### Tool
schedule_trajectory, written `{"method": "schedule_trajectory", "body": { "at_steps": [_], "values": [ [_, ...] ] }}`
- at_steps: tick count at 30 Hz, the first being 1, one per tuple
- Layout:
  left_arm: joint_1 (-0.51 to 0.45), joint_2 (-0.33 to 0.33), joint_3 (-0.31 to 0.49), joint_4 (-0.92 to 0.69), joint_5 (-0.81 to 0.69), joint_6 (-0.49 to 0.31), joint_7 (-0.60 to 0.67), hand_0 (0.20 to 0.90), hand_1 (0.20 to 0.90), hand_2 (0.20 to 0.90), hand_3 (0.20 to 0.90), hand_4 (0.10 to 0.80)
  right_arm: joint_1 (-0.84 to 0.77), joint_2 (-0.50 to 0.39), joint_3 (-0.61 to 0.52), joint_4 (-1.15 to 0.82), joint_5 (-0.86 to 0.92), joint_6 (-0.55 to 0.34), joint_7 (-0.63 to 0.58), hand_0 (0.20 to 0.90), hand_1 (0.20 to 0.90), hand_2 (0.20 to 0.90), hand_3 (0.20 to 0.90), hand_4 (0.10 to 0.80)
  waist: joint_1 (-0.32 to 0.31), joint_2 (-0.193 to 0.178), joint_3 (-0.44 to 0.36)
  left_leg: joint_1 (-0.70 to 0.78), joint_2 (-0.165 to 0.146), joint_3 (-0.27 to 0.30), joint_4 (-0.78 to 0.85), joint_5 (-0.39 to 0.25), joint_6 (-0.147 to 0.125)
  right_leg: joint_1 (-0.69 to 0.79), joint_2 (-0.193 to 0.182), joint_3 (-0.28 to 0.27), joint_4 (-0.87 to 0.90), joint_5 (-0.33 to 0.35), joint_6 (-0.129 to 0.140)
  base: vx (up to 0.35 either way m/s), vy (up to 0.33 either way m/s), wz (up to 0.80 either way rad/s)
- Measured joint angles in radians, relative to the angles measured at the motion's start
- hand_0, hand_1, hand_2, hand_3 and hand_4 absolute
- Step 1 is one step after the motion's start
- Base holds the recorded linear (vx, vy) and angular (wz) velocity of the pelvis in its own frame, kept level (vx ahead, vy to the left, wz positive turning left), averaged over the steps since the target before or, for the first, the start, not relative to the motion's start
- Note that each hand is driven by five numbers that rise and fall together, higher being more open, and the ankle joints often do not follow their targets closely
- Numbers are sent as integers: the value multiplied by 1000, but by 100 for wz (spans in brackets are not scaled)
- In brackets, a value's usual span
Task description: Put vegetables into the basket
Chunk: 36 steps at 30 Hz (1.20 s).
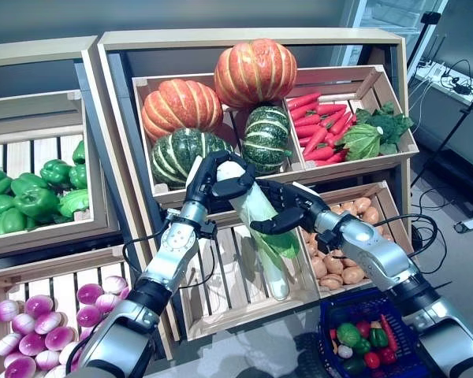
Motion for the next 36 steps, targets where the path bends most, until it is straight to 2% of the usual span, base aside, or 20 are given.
{"method": "schedule_trajectory", "body": {
  "at_steps": [7, 16, 25, 30, 31, 32, 36],
  "values": [
    [0, 2, -27, 1, -2, 0, 6, 300, 300, 300, 300, 400, -52, 13, 7, 90, 12, 45, 49, 900, 900, 900, 900, 800, 0, -15, -11, 2, -1, 1, -1, 0, 0, 0, 0, 1, 0, 0, 0, 0, 0, 0],
    [0, 2, -77, 11, -2, 26, 23, 300, 300, 300, 300, 400, -152, 87, 51, 302, 59, 142, 65, 900, 900, 900, 900, 800, 5, -17, -17, 8, -2, -1, -1, 0, 0, 13, -1, 0, -11, 3, 2, 0, 0, 0],
    [0, -3, -114, 50, -10, 45, 13, 300, 300, 300, 300, 400, -222, 170, 51, 548, 63, 170, 152, 900, 900, 900, 900, 800, 22, -14, -31, 9, -6, -12, -3, 0, 0, 30, -3, -5, -35, 9, 5, 20, 3, 4],
    [0, -3, -116, 50, -17, 45, 13, 300, 300, 300, 300, 400, -243, 193, 52, 601, 72, 170, 162, 900, 900, 900, 900, 800, 22, -9, -35, 9, -7, -28, -3, 0, 1, 46, -3, -19, -45, 10, 5, 11, 17, 8],
    [0, -3, -116, 50, -22, 45, 13, 300, 300, 300, 300, 400, -243, 194, 52, 611, 96, 170, 162, 493, 493, 493, 493, 529, 23, -7, -37, 8, -7, -28, -3, 0, 1, 49, -3, -19, -49, 11, 6, 10, 17, 9],
    [0, -3, -116, 50, -24, 45, 12, 300, 300, 300, 300, 400, -243, 195, 52, 615, 100, 170, 162, 300, 300, 300, 300, 400, 23, -5, -38, 8, -7, -30, -3, 0, 1, 51, -3, -20, -51, 11, 6, 11, 15, 3],
    [0, -3, -117, 50, -40, 46, 4, 300, 300, 300, 300, 400, -243, 203, 72, 615, 108, 167, 168, 300, 300, 300, 300, 400, 37, 4, -44, 9, -8, -31, -5, 0, 1, 52, -3, -20, -53, 11, 6, 0, 0, 0]
  ]
}}
